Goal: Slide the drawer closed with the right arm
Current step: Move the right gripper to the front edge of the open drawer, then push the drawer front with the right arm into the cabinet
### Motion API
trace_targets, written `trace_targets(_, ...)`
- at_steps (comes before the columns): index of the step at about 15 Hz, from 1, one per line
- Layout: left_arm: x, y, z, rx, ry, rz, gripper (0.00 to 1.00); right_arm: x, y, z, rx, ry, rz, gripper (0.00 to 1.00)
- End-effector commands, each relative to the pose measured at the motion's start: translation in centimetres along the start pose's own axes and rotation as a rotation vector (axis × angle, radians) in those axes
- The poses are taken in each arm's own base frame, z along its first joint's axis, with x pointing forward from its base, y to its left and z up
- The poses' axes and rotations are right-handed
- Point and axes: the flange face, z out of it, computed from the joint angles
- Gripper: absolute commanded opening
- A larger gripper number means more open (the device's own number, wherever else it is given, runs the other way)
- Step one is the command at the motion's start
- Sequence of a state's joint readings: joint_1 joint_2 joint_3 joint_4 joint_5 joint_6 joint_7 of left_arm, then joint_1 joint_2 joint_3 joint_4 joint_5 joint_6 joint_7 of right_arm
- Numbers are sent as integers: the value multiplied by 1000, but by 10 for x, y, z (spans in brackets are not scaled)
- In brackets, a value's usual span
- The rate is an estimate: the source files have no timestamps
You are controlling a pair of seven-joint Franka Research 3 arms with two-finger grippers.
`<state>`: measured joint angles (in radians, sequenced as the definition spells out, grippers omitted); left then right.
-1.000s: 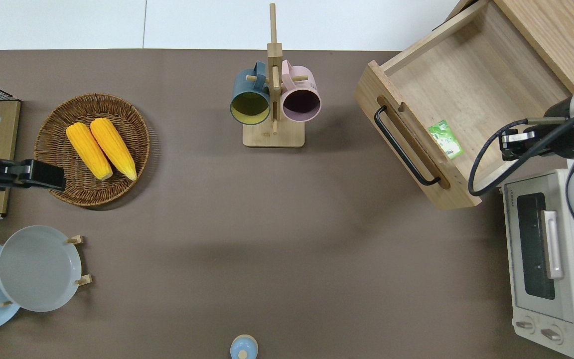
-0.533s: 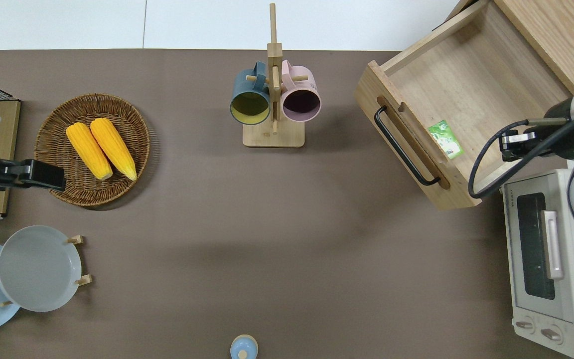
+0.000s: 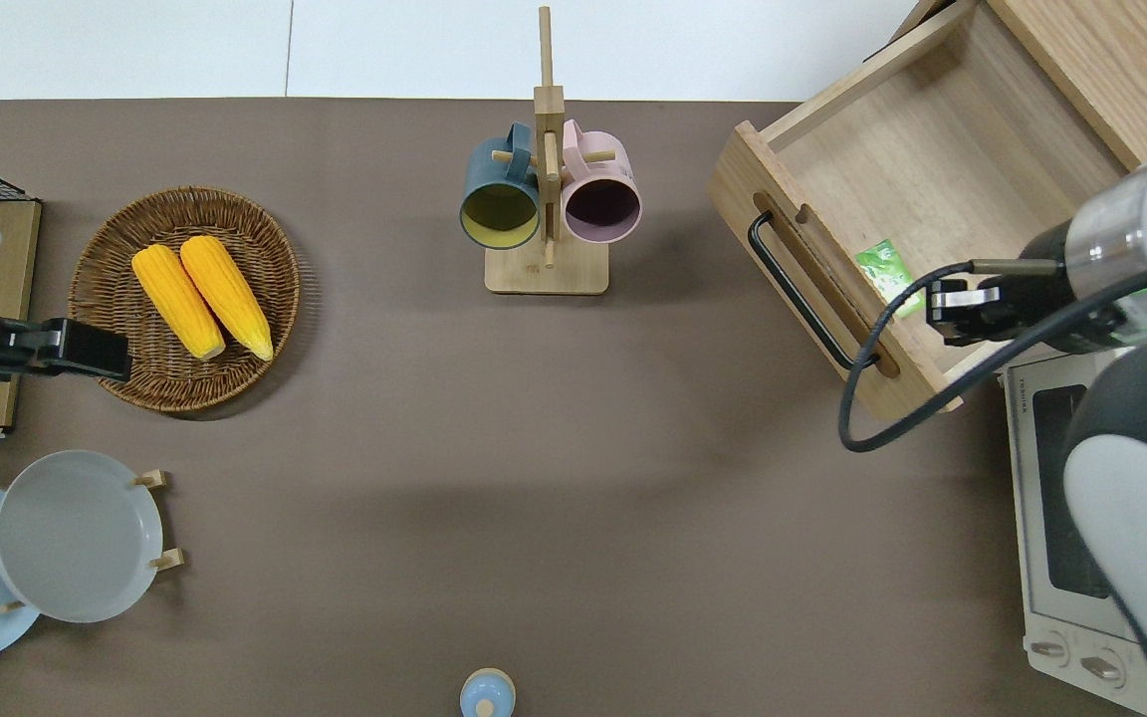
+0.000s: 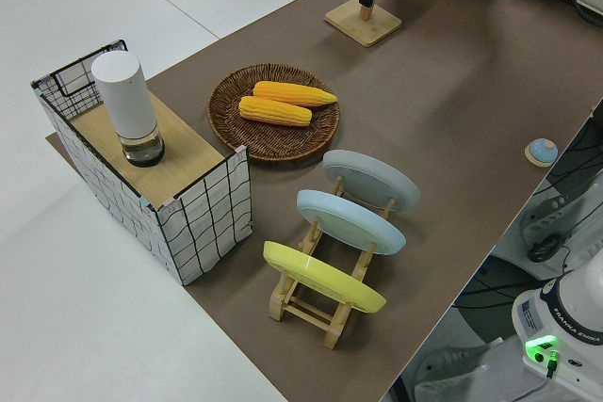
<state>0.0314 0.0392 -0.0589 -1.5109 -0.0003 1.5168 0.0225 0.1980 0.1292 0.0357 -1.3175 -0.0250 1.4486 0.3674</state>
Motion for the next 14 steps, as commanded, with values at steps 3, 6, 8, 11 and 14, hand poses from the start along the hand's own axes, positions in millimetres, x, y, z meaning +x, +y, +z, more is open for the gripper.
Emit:
trace_targets(3,1,-1,-4,16,-5,10,993,-23,-54,-1,-9,9,105,0)
trace_targets(6,1,-1,-4,16,-5,10,993,-33,-85,5,-7,12,162,0)
trace_targets(8,1,-1,-3,16,-7,10,993,-35,-103,16,-7,12,206,0)
trace_targets(11,1,-1,-3,16,-7,10,993,-39,-129,34,-38,6,271,0)
trace_targets(14,1,-1,-3,16,-7,10,993,-41,-151,47,-34,23,349,0)
